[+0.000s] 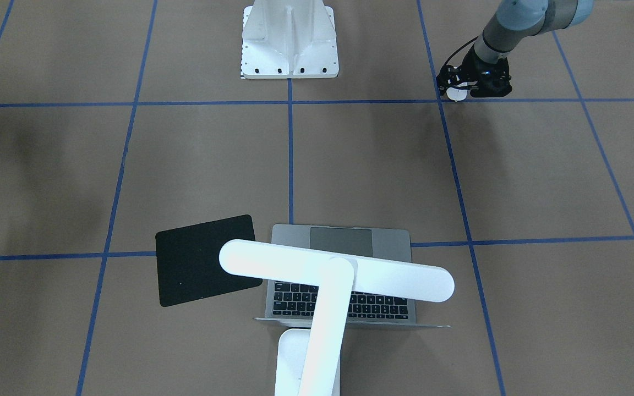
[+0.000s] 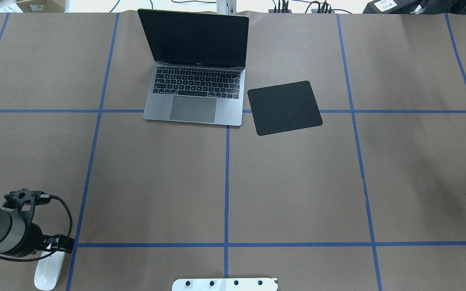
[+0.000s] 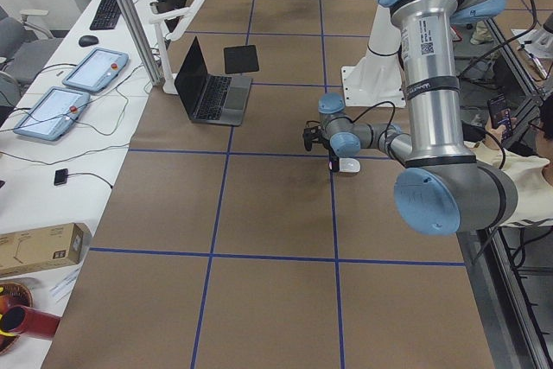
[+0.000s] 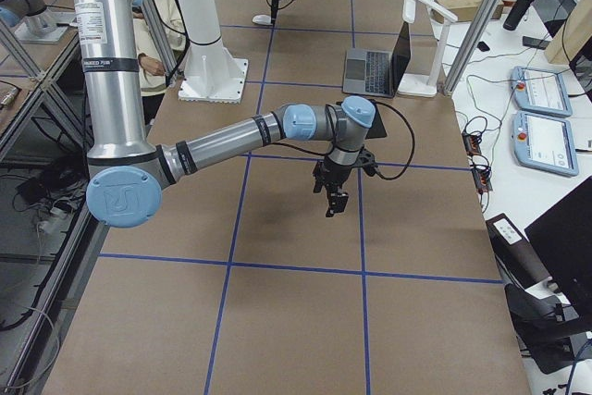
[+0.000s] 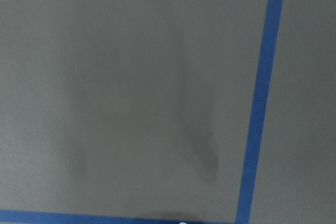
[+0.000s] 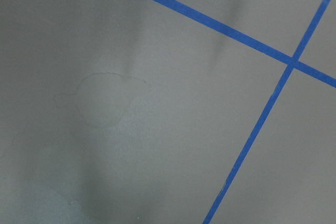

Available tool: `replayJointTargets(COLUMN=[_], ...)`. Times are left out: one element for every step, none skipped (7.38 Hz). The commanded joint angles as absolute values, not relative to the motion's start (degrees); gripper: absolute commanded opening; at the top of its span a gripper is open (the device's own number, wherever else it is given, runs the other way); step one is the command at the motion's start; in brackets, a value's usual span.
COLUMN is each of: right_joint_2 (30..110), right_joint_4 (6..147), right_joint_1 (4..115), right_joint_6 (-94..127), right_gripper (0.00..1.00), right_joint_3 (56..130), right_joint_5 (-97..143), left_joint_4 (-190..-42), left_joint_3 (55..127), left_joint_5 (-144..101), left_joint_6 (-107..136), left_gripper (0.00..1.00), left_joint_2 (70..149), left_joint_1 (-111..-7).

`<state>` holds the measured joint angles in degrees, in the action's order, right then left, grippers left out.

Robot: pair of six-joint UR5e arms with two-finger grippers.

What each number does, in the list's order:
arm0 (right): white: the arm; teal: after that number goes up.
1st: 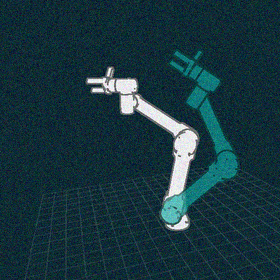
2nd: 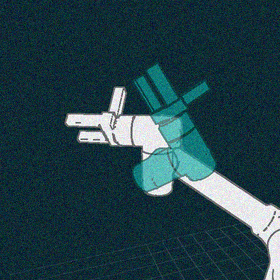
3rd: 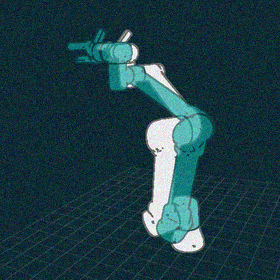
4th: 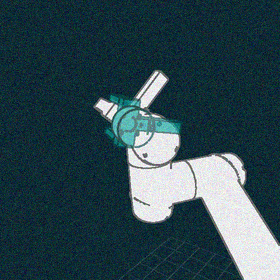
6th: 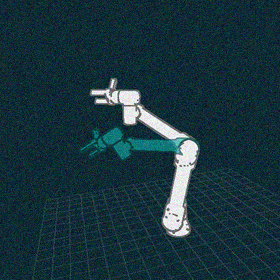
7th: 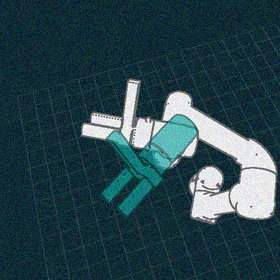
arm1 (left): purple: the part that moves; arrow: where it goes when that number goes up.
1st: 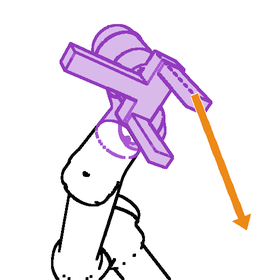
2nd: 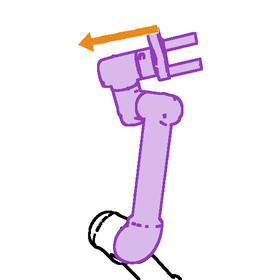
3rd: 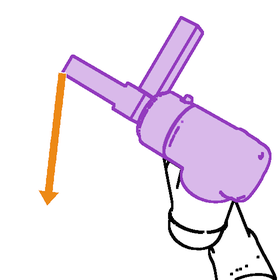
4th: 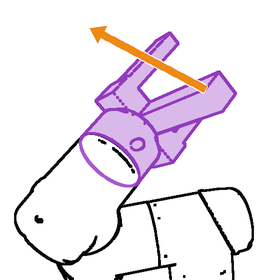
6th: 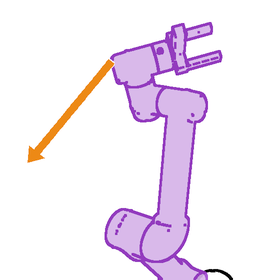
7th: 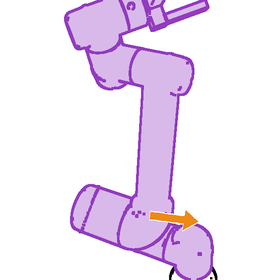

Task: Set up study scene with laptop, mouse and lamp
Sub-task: 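Lower the left gripper onto the white mouse and grasp it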

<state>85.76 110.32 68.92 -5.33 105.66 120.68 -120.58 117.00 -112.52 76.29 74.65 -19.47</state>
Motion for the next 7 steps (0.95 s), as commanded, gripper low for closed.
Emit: replayJointTargets(right_joint_2=[85.52,85.52,85.52,85.52,85.52,85.52,85.52], right_joint_4=[110.39,110.39,110.39,110.39,110.39,110.39,110.48], right_joint_1=[68.91,68.91,68.91,68.91,68.91,68.91,68.99], right_joint_6=[-5.36,-5.36,-5.36,-5.36,-5.36,-5.36,-5.45], right_gripper=[1.0,1.0,1.0,1.0,1.0,1.0,1.0], right_joint_3=[105.47,105.47,105.56,105.64,105.56,105.56,105.56], right_joint_5=[120.67,120.67,120.67,120.67,120.59,120.59,120.67], left_joint_4=[-120.59,-120.5,-120.5,-120.5,-120.5,-120.41,-120.41], left_joint_3=[117.6,117.6,117.6,117.6,117.68,118.21,118.73], left_joint_5=[-109.88,-108.65,-108.63,-108.63,-108.63,-108.72,-108.98], left_joint_6=[75.85,75.94,76.02,76.37,76.38,76.38,76.38], left_gripper=[1.0,1.0,0.9,0.7,0.4,0.18,0.05], left_joint_2=[72.26,71.55,71.54,71.63,71.63,71.54,71.54], left_joint_1=[-16.01,-15.21,-15.21,-15.21,-15.21,-15.21,-15.21])
